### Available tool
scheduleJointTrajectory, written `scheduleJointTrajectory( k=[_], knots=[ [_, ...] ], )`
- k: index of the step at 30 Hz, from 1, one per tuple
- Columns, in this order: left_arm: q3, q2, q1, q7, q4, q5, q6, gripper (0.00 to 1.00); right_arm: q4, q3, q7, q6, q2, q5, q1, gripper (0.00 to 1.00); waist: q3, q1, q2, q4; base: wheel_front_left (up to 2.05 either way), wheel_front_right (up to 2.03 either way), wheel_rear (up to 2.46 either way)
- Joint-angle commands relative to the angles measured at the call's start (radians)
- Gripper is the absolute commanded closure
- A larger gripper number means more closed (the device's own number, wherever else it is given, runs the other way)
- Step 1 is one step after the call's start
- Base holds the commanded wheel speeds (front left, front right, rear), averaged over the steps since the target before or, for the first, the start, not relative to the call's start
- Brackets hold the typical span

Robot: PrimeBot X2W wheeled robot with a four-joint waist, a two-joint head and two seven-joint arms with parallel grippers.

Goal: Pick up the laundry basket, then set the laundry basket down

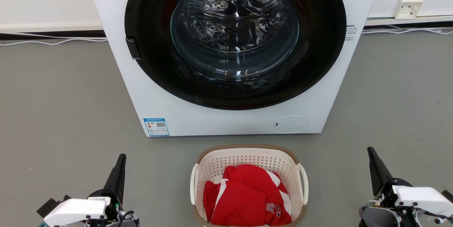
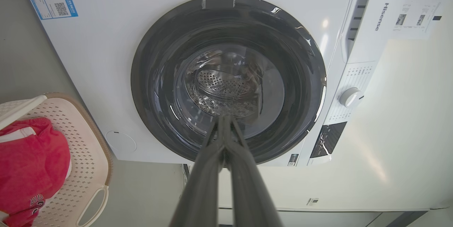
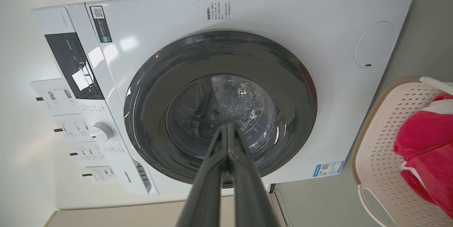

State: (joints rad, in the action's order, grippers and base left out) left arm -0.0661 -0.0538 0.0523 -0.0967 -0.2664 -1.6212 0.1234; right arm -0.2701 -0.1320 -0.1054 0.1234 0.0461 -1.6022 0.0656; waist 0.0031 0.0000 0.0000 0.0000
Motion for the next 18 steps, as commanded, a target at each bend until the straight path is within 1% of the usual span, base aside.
scheduleJointTrajectory(
  k=[1,18],
  knots=[
    [-0.033,-0.007,0.054,-0.005,0.022,0.001,0.007,1.00,0.025,0.017,-0.009,0.007,0.004,-0.006,0.042,1.00,0.000,0.0000,0.0000,0.000,0.00,0.00,0.00],
    [-0.037,-0.005,0.055,-0.008,0.022,0.003,0.007,1.00,0.025,0.018,-0.008,0.007,0.004,-0.006,0.042,1.00,0.000,0.0000,0.0000,0.000,0.00,0.00,0.00]
  ],
)
